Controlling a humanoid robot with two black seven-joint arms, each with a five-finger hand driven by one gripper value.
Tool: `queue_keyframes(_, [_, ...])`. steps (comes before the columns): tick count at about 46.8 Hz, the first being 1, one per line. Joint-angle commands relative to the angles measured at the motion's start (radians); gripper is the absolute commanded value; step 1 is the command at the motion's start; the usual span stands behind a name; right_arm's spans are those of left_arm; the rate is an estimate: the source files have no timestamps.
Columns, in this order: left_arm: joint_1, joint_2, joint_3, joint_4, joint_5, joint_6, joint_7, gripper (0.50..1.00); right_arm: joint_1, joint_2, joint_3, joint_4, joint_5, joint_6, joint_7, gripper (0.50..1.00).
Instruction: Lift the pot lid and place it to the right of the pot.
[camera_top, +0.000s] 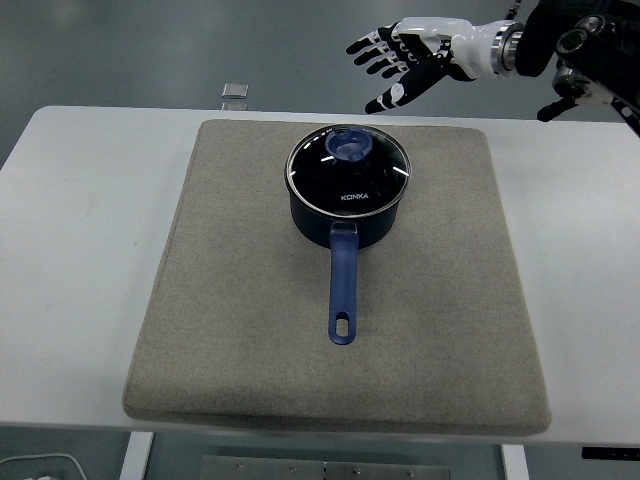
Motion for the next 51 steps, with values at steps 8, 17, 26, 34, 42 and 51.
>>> queue_keyframes(8, [0.0, 0.0, 0.0, 0.0, 0.0, 0.0, 0.0, 1.0, 0.048, 0.006, -0.081, 0.087, -0.174, -0.001, 0.016, 0.905])
queue_keyframes(17, [0.0, 0.0, 0.0, 0.0, 0.0, 0.0, 0.0, 1.0, 0.058, 0.018, -0.106, 0.093, -0.228, -0.012, 0.014, 0.903])
queue_keyframes(26, [0.0, 0.0, 0.0, 0.0, 0.0, 0.0, 0.0, 1.0, 0.05, 0.056, -0.149, 0.093, -0.285, -0.07, 0.014, 0.899])
queue_keyframes(34, [0.0, 0.0, 0.0, 0.0, 0.0, 0.0, 0.0, 1.0, 0.047, 0.07, -0.167, 0.093, -0.288, -0.09, 0.014, 0.891])
queue_keyframes(42, [0.0, 0.0, 0.0, 0.0, 0.0, 0.0, 0.0, 1.0, 0.045, 0.07, -0.169, 0.093, -0.288, -0.093, 0.014, 0.842])
queue_keyframes(51, [0.0, 0.0, 0.0, 0.0, 0.0, 0.0, 0.0, 1.0, 0.048, 0.07, -0.169, 0.094, -0.286, -0.093, 0.014, 0.797])
